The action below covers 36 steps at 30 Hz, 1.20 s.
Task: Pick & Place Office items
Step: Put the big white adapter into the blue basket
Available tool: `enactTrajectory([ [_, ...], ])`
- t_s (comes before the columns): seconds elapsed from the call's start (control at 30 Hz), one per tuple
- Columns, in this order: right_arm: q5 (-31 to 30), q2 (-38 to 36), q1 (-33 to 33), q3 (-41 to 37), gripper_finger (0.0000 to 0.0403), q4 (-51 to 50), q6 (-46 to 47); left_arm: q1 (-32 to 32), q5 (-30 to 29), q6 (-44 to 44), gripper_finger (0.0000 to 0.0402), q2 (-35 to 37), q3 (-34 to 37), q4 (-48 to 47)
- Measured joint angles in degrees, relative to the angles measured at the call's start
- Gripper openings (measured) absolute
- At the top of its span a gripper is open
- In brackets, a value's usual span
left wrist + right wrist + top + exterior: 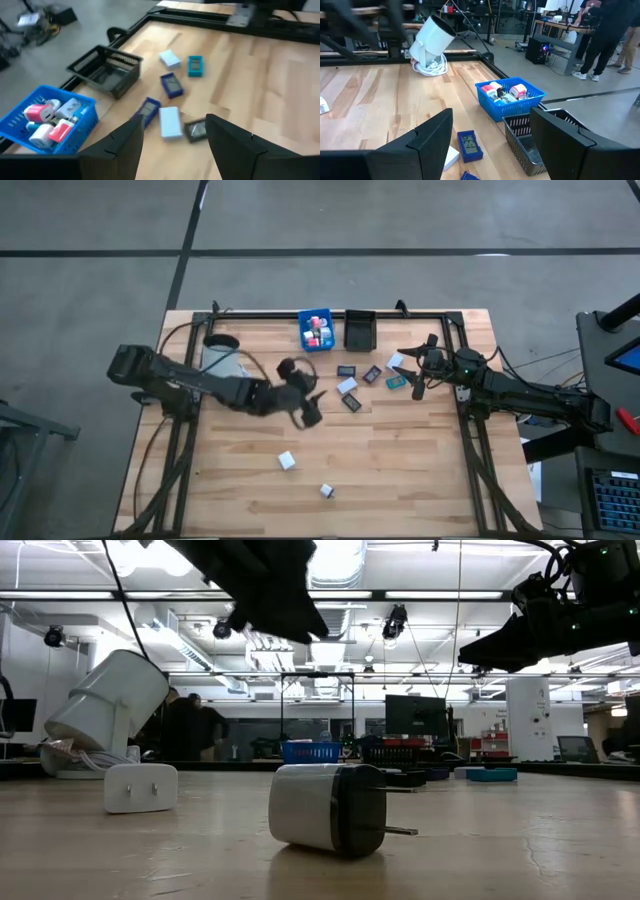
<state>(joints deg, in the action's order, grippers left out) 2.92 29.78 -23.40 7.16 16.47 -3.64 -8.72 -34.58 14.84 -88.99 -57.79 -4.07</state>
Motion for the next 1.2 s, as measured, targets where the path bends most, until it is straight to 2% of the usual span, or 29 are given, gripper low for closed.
enactTrajectory([
  [0.1, 0.02, 0.0, 0.02, 0.0, 0.0256, 0.02, 0.0, -3.94, -1.33, -0.03, 0.0218, 1.18, 0.01, -1.49],
  [0.2, 0.02, 0.0, 0.02, 0.02, 0.0256, 0.0, 0.0, -6.93, 0.39, -0.89, 0.0218, 1.88, 0.01, -3.42],
  [0.33, 0.0, 0.0, 0.01, 0.02, 0.0256, 0.01, 0.0, -9.76, 9.97, -8.81, 0.0218, 2.75, 0.01, -6.98],
  [0.43, 0.01, 0.0, 0.01, 0.01, 0.0256, 0.01, 0.0, -11.59, 14.46, -10.47, 0.0218, 2.84, 0.25, -9.15],
  [0.57, 0.02, 0.0, 0.02, 0.01, 0.0256, 0.0, 0.0, -14.0, 19.4, -13.33, 0.0218, 2.84, 1.73, -8.6],
  [0.67, 0.01, 0.0, 0.0, 0.0, 0.0256, 0.0, 0.0, -15.28, 25.29, -21.2, 0.0218, 2.84, 3.8, -5.59],
  [0.8, 0.02, 0.0, 0.02, 0.02, 0.0256, 0.0, 0.0, -15.43, 32.94, -31.72, 0.0218, 2.92, 5.94, -5.34],
  [0.9, 0.02, 0.0, 0.0, 0.0, 0.0256, 0.0, 0.0, -14.48, 35.46, -37.99, 0.0218, 2.92, 8.07, -3.94],
  [1.03, 0.02, 0.0, 0.01, 0.0, 0.0256, 0.0, 0.0, -11.86, 39.26, -39.41, 0.0218, 2.95, 11.07, -0.84],
  [1.2, 0.02, 0.0, 0.0, 0.02, 0.0256, 0.02, 0.0, -8.07, 49.53, -41.88, 0.0218, 2.95, 15.32, 4.48],
])
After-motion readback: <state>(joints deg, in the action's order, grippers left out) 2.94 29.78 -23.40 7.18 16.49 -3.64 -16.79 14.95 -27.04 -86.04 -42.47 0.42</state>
